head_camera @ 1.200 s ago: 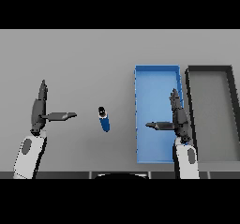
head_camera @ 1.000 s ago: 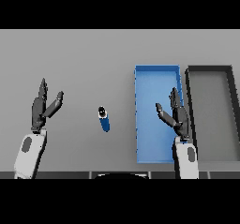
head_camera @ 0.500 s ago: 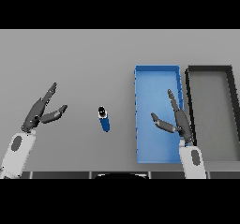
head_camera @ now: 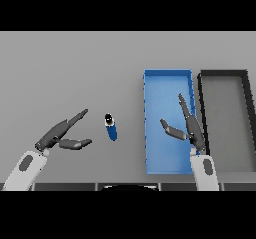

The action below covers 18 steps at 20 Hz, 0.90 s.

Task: Pick up the blue pipe and place it into the blue bin.

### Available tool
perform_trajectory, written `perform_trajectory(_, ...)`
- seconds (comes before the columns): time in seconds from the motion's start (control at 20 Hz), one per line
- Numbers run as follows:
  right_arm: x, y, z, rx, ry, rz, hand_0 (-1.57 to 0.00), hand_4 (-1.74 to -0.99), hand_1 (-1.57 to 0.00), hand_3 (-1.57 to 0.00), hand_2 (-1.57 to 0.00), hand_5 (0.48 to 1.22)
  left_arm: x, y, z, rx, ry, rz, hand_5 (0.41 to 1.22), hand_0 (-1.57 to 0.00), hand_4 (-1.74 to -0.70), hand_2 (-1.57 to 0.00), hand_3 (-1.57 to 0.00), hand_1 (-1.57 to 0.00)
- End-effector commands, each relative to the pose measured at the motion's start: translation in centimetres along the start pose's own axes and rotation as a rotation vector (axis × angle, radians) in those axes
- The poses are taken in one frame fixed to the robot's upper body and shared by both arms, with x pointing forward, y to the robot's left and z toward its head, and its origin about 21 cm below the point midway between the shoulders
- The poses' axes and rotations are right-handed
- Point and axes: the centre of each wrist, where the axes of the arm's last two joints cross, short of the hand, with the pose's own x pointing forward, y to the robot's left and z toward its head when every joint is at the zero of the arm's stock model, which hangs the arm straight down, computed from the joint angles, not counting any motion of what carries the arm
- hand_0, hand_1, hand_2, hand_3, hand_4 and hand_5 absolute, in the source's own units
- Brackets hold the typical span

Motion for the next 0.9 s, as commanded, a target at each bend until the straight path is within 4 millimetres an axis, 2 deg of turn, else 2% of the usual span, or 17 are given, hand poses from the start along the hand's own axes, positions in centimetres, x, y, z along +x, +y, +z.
perform_trajectory(0.0, 0.0, 0.0, 0.1, 0.002, -0.004, 0.007, 0.0, -1.223, 0.0, 0.0, 0.0, 0.572, 0.1, -0.9, -0.2, -0.029, 0.001, -0.006, 0.474, 0.0, -1.06, 0.0, 0.0, 0.0)
perform_trajectory(0.1, 0.1, -0.4, 0.2, 0.004, -0.01, 0.024, 0.0, -1.213, 0.0, 0.0, 0.0, 0.572, 0.0, -2.1, -0.9, -0.08, -0.012, -0.024, 0.469, 0.0, -1.08, 0.0, 0.0, 0.0)
perform_trajectory(0.2, 0.0, 0.0, 0.4, 0.005, 0.002, 0.009, 0.0, -1.212, 0.0, 0.0, 0.0, 0.57, 0.1, -3.4, -1.8, -0.099, -0.03, -0.019, 0.463, 0.0, -1.11, 0.0, 0.0, 0.0)
perform_trajectory(0.35, 0.1, -0.3, 0.3, 0.0, -0.002, 0.007, 0.0, -1.21, 0.0, 0.0, 0.0, 0.564, -0.1, -4.9, -3.6, -0.101, -0.074, -0.004, 0.484, 0.0, -1.15, 0.0, 0.0, 0.0)
perform_trajectory(0.7, 0.0, 0.2, 0.5, 0.006, -0.011, -0.009, 0.0, -1.203, 0.0, 0.0, 0.0, 0.551, -0.7, -7.1, -7.2, -0.075, -0.097, 0.066, 0.493, 0.0, -1.13, 0.0, 0.0, 0.0)
perform_trajectory(0.85, -0.4, -0.3, 0.9, -0.006, 0.001, -0.02, 0.0, -1.201, 0.0, 0.0, 0.0, 0.548, -1.9, -8.0, -8.4, -0.059, -0.081, 0.071, 0.494, 0.0, -1.12, 0.0, 0.0, 0.0)
